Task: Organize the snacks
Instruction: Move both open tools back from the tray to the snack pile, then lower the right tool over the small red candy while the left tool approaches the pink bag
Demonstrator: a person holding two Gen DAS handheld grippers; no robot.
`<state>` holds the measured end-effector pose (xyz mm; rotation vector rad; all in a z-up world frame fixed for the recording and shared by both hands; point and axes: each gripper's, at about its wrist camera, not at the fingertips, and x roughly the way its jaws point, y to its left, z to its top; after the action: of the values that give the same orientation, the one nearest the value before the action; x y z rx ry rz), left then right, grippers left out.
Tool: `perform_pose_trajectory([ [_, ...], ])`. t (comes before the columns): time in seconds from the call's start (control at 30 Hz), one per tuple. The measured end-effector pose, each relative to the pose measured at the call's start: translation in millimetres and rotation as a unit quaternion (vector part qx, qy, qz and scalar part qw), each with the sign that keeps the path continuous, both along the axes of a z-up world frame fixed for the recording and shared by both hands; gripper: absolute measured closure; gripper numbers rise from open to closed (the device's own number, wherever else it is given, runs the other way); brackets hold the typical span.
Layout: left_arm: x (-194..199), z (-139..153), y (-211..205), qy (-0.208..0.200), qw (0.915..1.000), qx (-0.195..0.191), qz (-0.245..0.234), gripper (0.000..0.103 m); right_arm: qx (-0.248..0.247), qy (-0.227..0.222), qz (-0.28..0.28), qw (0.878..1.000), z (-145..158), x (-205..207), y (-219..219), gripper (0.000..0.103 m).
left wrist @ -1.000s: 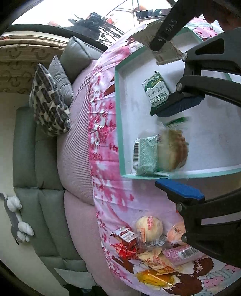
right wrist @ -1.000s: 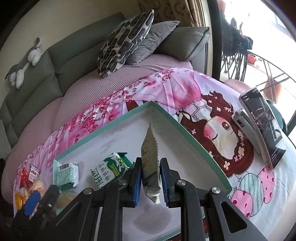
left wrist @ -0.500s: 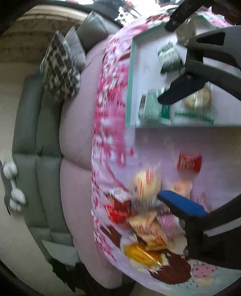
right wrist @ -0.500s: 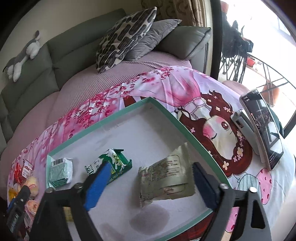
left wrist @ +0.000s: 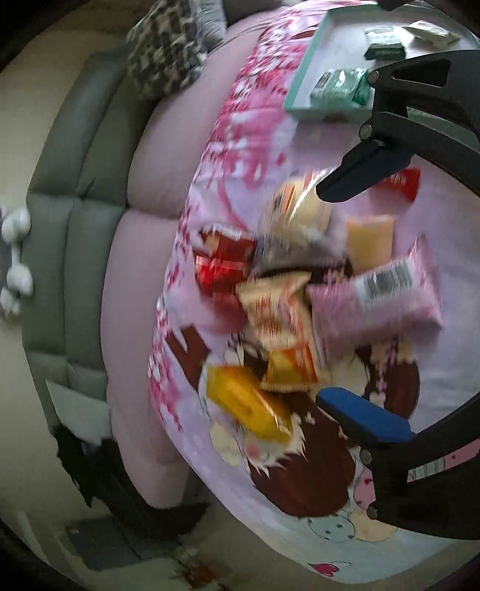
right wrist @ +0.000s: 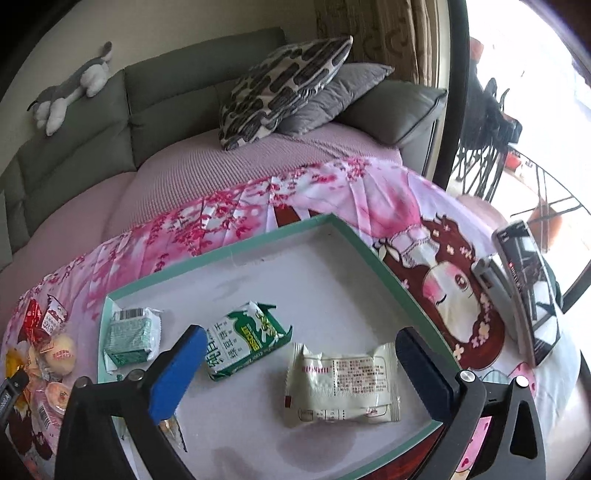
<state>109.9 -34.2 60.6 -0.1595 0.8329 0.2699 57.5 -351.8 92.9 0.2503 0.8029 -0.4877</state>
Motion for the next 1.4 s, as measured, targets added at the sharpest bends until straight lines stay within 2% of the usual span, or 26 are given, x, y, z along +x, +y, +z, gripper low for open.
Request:
perform_pose_trajectory([
  [0.2, -3.5, 0.0, 18.8, -0.001, 0.9996, -0.008, 0.027, 0.002, -0.001, -0.008, 0.01, 1.0, 4.4, 2.3, 6.7, 0.0],
  [0.37, -3.6, -1.2, 22.1, 0.001, 0.9996, -0.004, 0.026, 0.002, 0.011, -0.034, 0.032, 0.999, 7.5, 3.9, 17.1, 0.0],
  [0.5, -5.3, 3.0, 24.5, -0.014, 0.9996, 0.013, 0.023, 0.002, 0.015, -0.053, 0.05, 0.997, 11.6, 6.0, 28.6, 0.0],
  [0.63, -9.0, 9.7, 33.1, -0.028, 0.999, 0.021, 0.026, 0.002, 0.02, -0.05, 0.079, 0.995, 12.5, 12.5, 43.9, 0.0],
  [0.73, -11.6, 13.4, 42.2, -0.029, 0.9989, 0.022, 0.03, 0.002, 0.005, -0.039, 0.097, 0.994, 12.8, 17.4, 60.2, 0.0],
  [0.87, -15.5, 17.4, 54.5, -0.021, 0.9986, 0.03, 0.037, 0.002, 0.028, -0.042, 0.132, 0.99, 12.4, 22.8, 80.1, 0.0],
  [1.2, -23.6, 9.6, 76.0, 0.008, 0.9989, -0.018, 0.042, 0.002, 0.043, -0.015, 0.225, 0.973, 1.2, 32.8, 141.8, 0.0],
  [1.33, -22.7, -0.5, 82.5, 0.026, 0.997, -0.057, 0.046, 0.002, 0.039, 0.005, 0.256, 0.966, -9.2, 35.1, 162.2, 0.0],
  [1.4, -22.1, -3.0, 82.0, 0.028, 0.9966, -0.064, 0.043, 0.002, 0.04, 0.014, 0.264, 0.963, -15.4, 37.1, 169.9, 0.002],
])
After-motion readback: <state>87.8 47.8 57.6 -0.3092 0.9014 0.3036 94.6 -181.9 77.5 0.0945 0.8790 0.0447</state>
